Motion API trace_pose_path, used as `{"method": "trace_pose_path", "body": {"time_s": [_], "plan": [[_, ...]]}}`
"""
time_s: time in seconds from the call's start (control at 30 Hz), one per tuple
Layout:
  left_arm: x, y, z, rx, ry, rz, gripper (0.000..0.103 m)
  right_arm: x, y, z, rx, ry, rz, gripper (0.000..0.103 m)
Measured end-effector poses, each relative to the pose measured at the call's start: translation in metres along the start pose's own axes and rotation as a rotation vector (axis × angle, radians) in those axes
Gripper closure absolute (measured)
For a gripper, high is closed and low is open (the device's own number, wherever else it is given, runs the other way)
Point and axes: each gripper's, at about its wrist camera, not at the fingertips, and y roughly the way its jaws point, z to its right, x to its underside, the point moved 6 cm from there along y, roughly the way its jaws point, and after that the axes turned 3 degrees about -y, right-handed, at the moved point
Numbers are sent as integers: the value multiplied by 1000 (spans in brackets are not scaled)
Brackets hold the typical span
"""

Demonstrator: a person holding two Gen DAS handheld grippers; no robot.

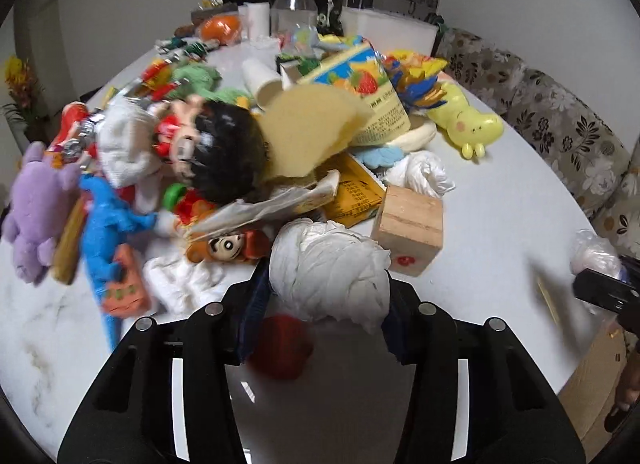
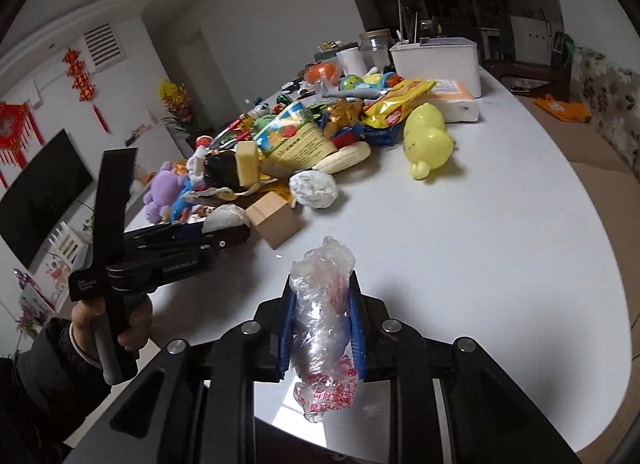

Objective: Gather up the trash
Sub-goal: 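Grasp the plastic bag with the right gripper while the left grasps the white cloth, drop both in box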

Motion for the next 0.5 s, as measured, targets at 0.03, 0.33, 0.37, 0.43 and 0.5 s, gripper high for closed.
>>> {"method": "trace_pose_path", "body": {"time_s": [0.03,0.33,0.37,0.43,0.5], "plan": [[0,-13,0,8,1,23,55,-1,2,-1,-3,1,5,80],[21,-153,13,101,93,224,54,7,-20,-68,-133,-112,-12,80],[32,-160,14,100,109,216,54,13,-23,-76,-150,-126,-27,80],[59,-169,15,106,134,179,54,29,-26,-92,-189,-156,-72,80],[85,-168,15,121,145,125,54,54,-26,-107,-210,-191,-134,80]]}}
